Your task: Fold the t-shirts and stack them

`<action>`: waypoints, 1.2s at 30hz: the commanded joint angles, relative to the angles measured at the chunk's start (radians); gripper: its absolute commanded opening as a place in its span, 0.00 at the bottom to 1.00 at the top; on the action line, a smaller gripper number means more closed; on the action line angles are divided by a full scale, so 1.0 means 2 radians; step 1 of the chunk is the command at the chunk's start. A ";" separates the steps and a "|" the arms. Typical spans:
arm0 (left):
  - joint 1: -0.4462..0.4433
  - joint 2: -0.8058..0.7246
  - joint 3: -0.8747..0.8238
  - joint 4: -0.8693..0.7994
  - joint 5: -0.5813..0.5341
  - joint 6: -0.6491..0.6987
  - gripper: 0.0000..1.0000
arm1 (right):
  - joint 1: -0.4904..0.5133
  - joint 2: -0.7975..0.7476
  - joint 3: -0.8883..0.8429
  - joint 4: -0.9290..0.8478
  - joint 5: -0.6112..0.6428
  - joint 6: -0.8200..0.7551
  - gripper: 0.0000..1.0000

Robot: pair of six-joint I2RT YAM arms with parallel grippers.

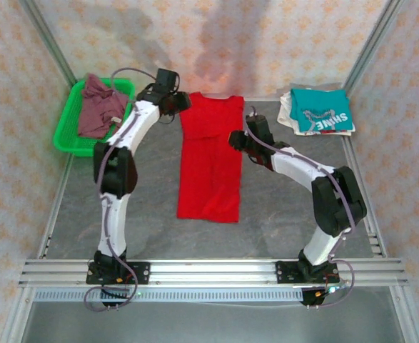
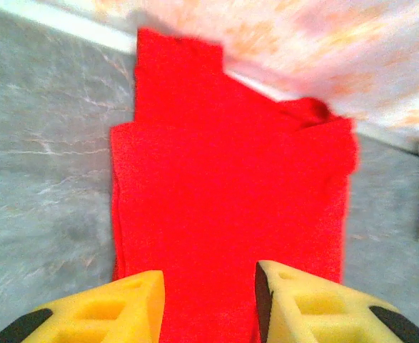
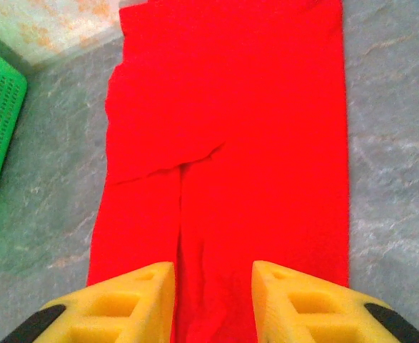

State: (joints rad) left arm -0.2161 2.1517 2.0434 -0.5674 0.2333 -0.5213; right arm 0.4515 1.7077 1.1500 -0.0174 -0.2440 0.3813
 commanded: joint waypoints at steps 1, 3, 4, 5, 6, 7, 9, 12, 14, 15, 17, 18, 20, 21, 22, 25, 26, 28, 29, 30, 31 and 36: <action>-0.003 -0.079 -0.117 0.054 -0.019 0.007 0.39 | 0.011 0.005 0.027 -0.067 -0.007 -0.002 0.29; -0.008 -0.126 -0.205 0.092 -0.017 -0.001 0.39 | 0.014 0.025 0.049 -0.095 0.002 -0.004 0.26; -0.012 -0.153 -0.248 0.113 -0.016 -0.004 0.39 | 0.014 0.037 0.066 -0.113 0.014 -0.001 0.23; -0.015 -0.169 -0.281 0.126 -0.017 -0.004 0.39 | 0.014 0.051 0.082 -0.132 0.026 0.002 0.21; -0.019 -0.185 -0.314 0.140 -0.014 -0.003 0.38 | 0.014 0.066 0.102 -0.153 0.035 0.003 0.18; -0.021 -0.199 -0.343 0.151 -0.013 -0.004 0.38 | 0.014 0.084 0.126 -0.170 0.042 0.002 0.16; -0.023 -0.221 -0.389 0.162 -0.015 -0.003 0.38 | 0.014 0.118 0.166 -0.198 0.052 0.000 0.11; -0.024 -0.254 -0.451 0.180 -0.023 -0.004 0.38 | 0.012 0.171 0.228 -0.232 0.063 -0.003 0.05; -0.024 -0.279 -0.490 0.192 -0.031 -0.003 0.39 | 0.009 0.204 0.267 -0.255 0.068 -0.002 0.03; -0.024 -0.293 -0.511 0.202 -0.029 -0.003 0.40 | 0.007 0.218 0.287 -0.265 0.069 -0.001 0.01; -0.024 -0.319 -0.549 0.217 -0.027 -0.023 0.47 | 0.005 0.239 0.311 -0.271 0.080 0.001 0.01; -0.024 -0.331 -0.566 0.223 -0.022 -0.027 0.52 | 0.004 0.253 0.325 -0.276 0.081 0.001 0.01; -0.024 -0.351 -0.592 0.219 -0.012 -0.028 0.54 | 0.001 0.276 0.354 -0.293 0.080 0.001 0.00; -0.025 -0.362 -0.607 0.217 -0.005 -0.030 0.56 | 0.000 0.287 0.364 -0.296 0.083 0.000 0.00; -0.023 -0.374 -0.621 0.217 0.006 -0.032 0.58 | 0.001 0.297 0.372 -0.295 0.084 0.001 0.00; -0.024 -0.413 -0.659 0.197 0.026 -0.038 0.57 | 0.000 0.322 0.401 -0.303 0.086 0.001 0.00; -0.024 -0.428 -0.673 0.194 0.032 -0.039 0.57 | 0.000 0.328 0.407 -0.301 0.088 0.000 0.00; -0.025 -0.464 -0.701 0.179 0.044 -0.039 0.55 | -0.002 0.348 0.428 -0.301 0.092 0.000 0.00; -0.025 -0.477 -0.709 0.170 0.052 -0.038 0.54 | -0.003 0.359 0.443 -0.307 0.092 0.002 0.00; -0.026 -0.491 -0.716 0.155 0.059 -0.037 0.53 | -0.004 0.372 0.460 -0.315 0.091 0.002 0.00; -0.026 -0.504 -0.722 0.142 0.066 -0.036 0.52 | -0.005 0.383 0.477 -0.321 0.090 0.003 0.00; -0.034 -0.536 -0.742 0.103 0.096 -0.034 0.46 | -0.005 0.410 0.537 -0.343 0.086 0.003 0.00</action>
State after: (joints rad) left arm -0.2703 1.1133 0.5854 -0.2745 0.3687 -0.5888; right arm 0.4477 2.4969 2.1670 -0.6331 -0.0933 0.3817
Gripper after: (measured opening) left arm 0.473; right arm 0.040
